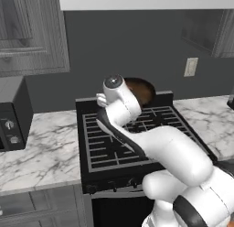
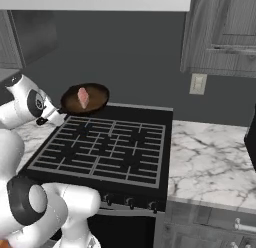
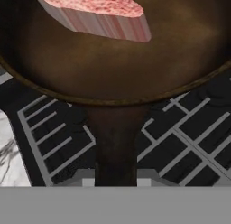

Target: Pick up the pan with the steak in it and place it on the dining table. Then place the steak on the plate.

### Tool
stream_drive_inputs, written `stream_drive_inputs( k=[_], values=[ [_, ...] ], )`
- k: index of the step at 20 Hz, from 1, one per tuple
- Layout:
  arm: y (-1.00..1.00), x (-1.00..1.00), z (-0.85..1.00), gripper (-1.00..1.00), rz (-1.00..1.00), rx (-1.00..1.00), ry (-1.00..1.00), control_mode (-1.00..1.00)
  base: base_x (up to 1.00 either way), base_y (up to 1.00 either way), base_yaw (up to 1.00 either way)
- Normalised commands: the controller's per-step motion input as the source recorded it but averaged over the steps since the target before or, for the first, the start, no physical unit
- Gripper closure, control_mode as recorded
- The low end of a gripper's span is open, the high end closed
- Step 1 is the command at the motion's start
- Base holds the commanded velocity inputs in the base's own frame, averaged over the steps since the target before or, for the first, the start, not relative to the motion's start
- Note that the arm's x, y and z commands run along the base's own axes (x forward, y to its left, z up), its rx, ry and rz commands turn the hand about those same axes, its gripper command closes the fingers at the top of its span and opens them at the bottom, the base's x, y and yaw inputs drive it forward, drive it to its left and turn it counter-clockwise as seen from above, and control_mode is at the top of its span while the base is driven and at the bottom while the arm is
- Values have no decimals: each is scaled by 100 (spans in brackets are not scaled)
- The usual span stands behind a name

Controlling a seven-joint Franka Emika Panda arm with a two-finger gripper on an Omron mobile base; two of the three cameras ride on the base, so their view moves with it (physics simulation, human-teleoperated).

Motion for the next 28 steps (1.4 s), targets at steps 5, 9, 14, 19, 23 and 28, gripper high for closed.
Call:
stream_drive_inputs(
  k=[5, 9, 14, 19, 23, 28],
  values=[
    [-65, -91, 50, 100, -4, 4, 2, -100, 0, 0, 0],
    [-53, -100, 45, 100, 0, 7, 0, -100, 0, 0, 0],
    [-35, -92, 39, 100, 5, 4, 2, -100, 0, 0, 0],
    [-19, -79, 28, 100, 11, 1, -4, -100, 0, 0, 0],
    [-7, -36, 3, 100, 11, 0, -7, -100, 0, 0, 0],
    [-1, -3, -1, 100, 0, 0, 0, 100, -54, -11, 0]
  ],
)
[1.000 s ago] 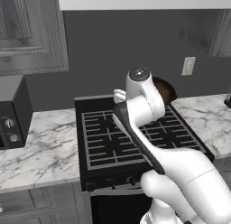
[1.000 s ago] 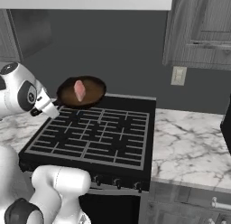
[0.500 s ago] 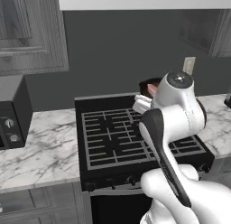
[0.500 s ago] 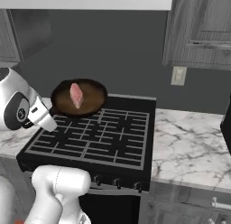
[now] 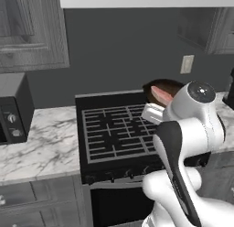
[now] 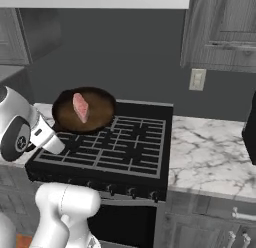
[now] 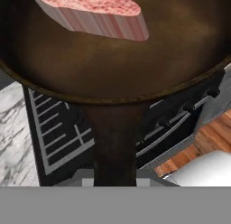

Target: Pick up the pan with the steak in it and place it on the dining table. Then place the steak on the plate.

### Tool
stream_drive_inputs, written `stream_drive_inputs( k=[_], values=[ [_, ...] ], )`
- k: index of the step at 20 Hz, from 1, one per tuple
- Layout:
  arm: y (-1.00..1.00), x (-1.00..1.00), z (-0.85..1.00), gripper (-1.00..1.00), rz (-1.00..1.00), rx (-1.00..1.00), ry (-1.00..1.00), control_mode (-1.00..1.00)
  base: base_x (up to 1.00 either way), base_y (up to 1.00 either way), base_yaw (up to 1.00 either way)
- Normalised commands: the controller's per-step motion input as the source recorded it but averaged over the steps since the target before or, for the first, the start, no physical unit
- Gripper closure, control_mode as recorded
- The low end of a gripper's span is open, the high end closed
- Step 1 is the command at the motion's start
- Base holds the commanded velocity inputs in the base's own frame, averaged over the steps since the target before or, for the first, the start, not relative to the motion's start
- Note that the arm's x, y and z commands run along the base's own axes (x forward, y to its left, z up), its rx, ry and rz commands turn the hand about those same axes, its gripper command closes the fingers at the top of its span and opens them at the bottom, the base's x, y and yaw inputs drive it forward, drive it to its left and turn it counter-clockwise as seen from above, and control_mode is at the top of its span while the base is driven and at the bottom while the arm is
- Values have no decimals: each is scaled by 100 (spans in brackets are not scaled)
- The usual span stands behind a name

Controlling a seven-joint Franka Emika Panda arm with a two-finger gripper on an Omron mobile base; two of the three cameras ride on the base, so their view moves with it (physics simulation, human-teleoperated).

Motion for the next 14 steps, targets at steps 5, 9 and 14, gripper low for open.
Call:
stream_drive_inputs(
  k=[5, 9, 14],
  values=[
    [0, 0, 0, 100, 0, 0, 0, 100, -100, -6, 0],
    [0, 0, 0, 100, 0, 0, 0, 100, -92, -1, 13],
    [0, 0, 0, 100, 0, 0, 0, 100, -29, -9, 44]
  ],
)
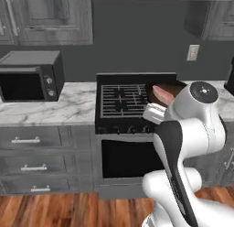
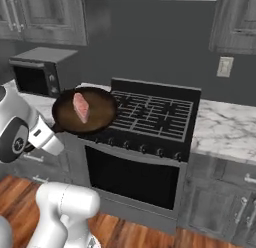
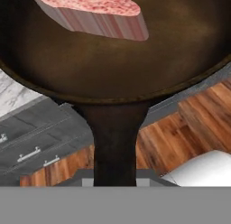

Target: Pick up the pan with the steak in it and place it on the dining table. Then place the steak on the plate.

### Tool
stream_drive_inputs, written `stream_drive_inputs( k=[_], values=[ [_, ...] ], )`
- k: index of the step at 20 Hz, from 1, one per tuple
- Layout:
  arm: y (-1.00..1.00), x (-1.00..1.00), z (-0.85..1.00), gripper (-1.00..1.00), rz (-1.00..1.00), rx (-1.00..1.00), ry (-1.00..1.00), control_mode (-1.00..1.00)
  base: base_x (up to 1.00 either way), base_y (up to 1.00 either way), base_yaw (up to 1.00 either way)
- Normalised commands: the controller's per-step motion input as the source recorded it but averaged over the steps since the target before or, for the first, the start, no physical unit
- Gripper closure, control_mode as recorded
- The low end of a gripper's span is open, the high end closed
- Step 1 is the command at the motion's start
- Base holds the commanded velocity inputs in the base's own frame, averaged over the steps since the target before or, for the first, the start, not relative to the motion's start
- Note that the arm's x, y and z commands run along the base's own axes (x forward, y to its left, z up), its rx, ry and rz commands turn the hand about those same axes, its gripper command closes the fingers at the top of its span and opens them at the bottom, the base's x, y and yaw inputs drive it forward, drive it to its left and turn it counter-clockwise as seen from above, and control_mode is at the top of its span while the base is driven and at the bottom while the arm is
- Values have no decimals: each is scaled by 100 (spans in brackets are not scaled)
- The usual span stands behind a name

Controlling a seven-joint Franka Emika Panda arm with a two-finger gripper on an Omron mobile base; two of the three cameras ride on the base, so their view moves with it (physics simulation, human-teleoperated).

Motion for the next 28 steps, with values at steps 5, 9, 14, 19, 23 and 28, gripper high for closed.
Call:
stream_drive_inputs(
  k=[5, 9, 14, 19, 23, 28],
  values=[
    [0, 0, 0, 100, 0, 0, 0, 100, -15, -2, 49],
    [0, 0, 0, 100, 0, 0, 0, 100, -8, 0, 50],
    [0, 0, 0, 100, 0, 0, 0, 100, -7, 0, 50],
    [0, 0, 0, 100, 0, 0, 0, 100, -6, 0, 50],
    [0, 0, 0, 100, 0, 0, 0, 100, -4, 0, 50],
    [0, 0, 0, 100, 0, 0, 0, 100, -5, 0, 50]
  ],
)
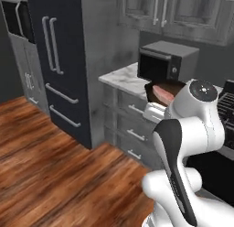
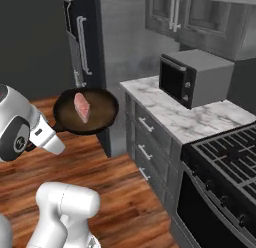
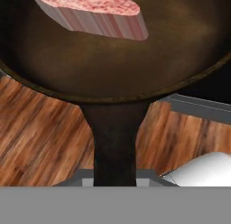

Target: Pick up the pan with the steak in it and place it on the dining table. Then place the steak on the plate.

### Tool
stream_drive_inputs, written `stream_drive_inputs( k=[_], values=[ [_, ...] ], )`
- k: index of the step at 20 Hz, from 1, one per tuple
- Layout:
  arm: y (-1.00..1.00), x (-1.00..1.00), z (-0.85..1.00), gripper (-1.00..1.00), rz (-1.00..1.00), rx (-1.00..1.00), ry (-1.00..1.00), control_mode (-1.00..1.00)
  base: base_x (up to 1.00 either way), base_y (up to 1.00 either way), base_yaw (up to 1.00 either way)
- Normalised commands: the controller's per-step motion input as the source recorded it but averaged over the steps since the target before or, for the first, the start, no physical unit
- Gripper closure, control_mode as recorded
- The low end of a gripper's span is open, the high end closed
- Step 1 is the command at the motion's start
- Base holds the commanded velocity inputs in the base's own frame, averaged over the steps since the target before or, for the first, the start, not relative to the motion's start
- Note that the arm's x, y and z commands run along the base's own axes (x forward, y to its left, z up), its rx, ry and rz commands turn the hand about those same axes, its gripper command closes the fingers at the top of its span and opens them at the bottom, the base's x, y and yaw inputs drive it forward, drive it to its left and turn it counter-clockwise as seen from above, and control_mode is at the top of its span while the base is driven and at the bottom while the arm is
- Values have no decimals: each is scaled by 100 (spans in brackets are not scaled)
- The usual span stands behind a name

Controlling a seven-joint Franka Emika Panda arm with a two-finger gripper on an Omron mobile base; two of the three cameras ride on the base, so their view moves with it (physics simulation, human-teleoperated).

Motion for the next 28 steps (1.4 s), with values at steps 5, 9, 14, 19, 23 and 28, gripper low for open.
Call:
stream_drive_inputs(
  k=[5, 9, 14, 19, 23, 28],
  values=[
    [0, 0, 0, 100, 0, 0, 0, 100, -4, 0, 50],
    [0, 0, 0, 100, 0, 0, 0, 100, -4, 0, 50],
    [0, 0, 0, 100, 0, 0, 0, 100, -3, 0, 50],
    [0, 0, 0, 100, 0, 0, 0, 100, -4, 0, 50],
    [0, 0, 0, 100, 0, 0, 0, 100, -3, 0, 50],
    [0, 0, 0, 100, 0, 0, 0, 100, -3, 0, 50]
  ],
)
